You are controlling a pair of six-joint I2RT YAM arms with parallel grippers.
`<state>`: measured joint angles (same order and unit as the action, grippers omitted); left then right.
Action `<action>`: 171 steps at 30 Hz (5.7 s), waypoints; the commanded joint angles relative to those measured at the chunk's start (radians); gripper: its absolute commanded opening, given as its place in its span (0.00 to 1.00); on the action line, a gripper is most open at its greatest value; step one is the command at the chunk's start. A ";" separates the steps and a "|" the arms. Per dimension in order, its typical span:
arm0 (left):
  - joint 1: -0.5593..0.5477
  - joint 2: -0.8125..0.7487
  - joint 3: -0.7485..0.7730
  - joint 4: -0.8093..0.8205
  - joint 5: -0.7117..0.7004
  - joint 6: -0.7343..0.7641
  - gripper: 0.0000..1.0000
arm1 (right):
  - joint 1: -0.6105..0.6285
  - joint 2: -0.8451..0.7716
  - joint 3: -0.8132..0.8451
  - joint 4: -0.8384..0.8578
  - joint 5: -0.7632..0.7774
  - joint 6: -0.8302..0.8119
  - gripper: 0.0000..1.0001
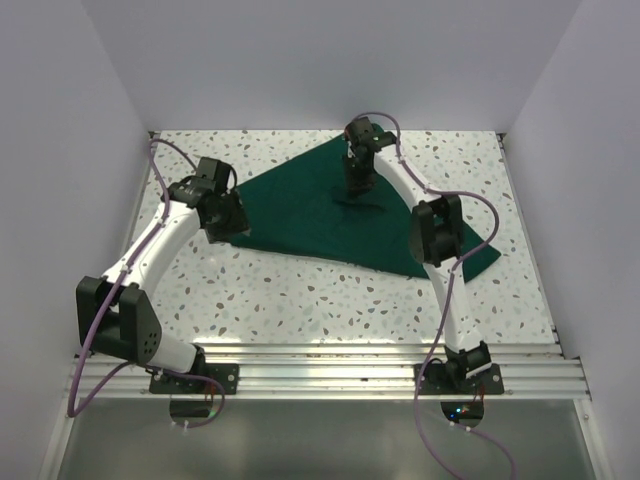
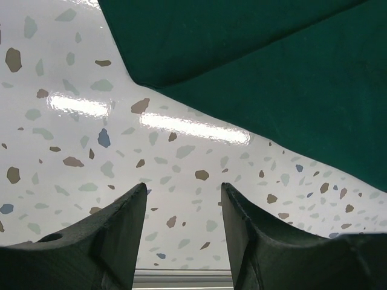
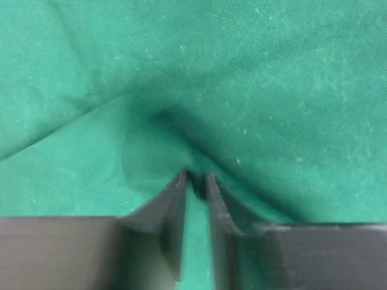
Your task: Prepare the surgical pack
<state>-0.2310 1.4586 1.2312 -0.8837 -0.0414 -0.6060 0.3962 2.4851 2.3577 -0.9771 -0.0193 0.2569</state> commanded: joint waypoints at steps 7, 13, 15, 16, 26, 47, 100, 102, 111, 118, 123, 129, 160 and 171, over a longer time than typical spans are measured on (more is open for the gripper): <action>0.010 0.009 0.004 0.035 0.011 0.018 0.57 | -0.013 -0.028 0.132 -0.061 0.050 0.025 0.67; 0.010 0.052 0.014 0.071 0.026 0.012 0.57 | -0.008 -0.173 -0.095 0.055 0.033 0.065 0.63; 0.010 0.075 0.034 0.074 0.037 0.011 0.56 | -0.008 -0.172 -0.095 0.058 -0.011 0.047 0.54; 0.010 0.078 0.039 0.078 0.037 0.009 0.55 | -0.010 -0.163 -0.087 0.043 -0.033 0.045 0.48; 0.010 0.143 0.062 0.109 0.110 0.011 0.39 | -0.037 -0.072 -0.109 0.106 -0.104 0.071 0.10; 0.009 0.163 0.041 0.130 0.124 0.012 0.39 | -0.039 0.043 0.060 0.153 -0.057 -0.129 0.67; 0.079 0.289 0.200 0.140 0.071 0.009 0.59 | -0.085 0.088 0.212 0.246 0.047 0.005 0.82; 0.097 0.305 0.221 0.141 0.045 0.040 0.62 | -0.114 -0.015 0.140 0.242 0.022 0.091 0.96; 0.229 0.460 0.292 0.219 0.081 0.136 0.78 | -0.146 -0.250 -0.091 0.043 -0.077 0.159 0.99; 0.282 0.608 0.436 0.241 0.066 0.199 0.79 | -0.152 -0.478 -0.403 0.071 -0.113 0.133 0.99; 0.335 0.651 0.468 0.264 0.048 0.236 0.77 | -0.198 -0.589 -0.590 0.077 -0.131 0.120 0.97; 0.375 0.700 0.461 0.379 0.205 0.322 0.75 | -0.221 -0.696 -0.705 0.094 -0.172 0.114 0.97; 0.366 0.669 0.298 0.401 0.328 0.299 0.00 | -0.273 -0.721 -0.811 0.064 -0.136 0.097 0.98; 0.367 0.499 0.209 0.284 0.198 0.238 0.00 | -0.393 -0.664 -0.761 0.012 0.039 0.154 0.96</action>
<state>0.1352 2.0495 1.4651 -0.5388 0.2058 -0.3408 0.0605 1.8111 1.5890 -0.9550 -0.0677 0.3767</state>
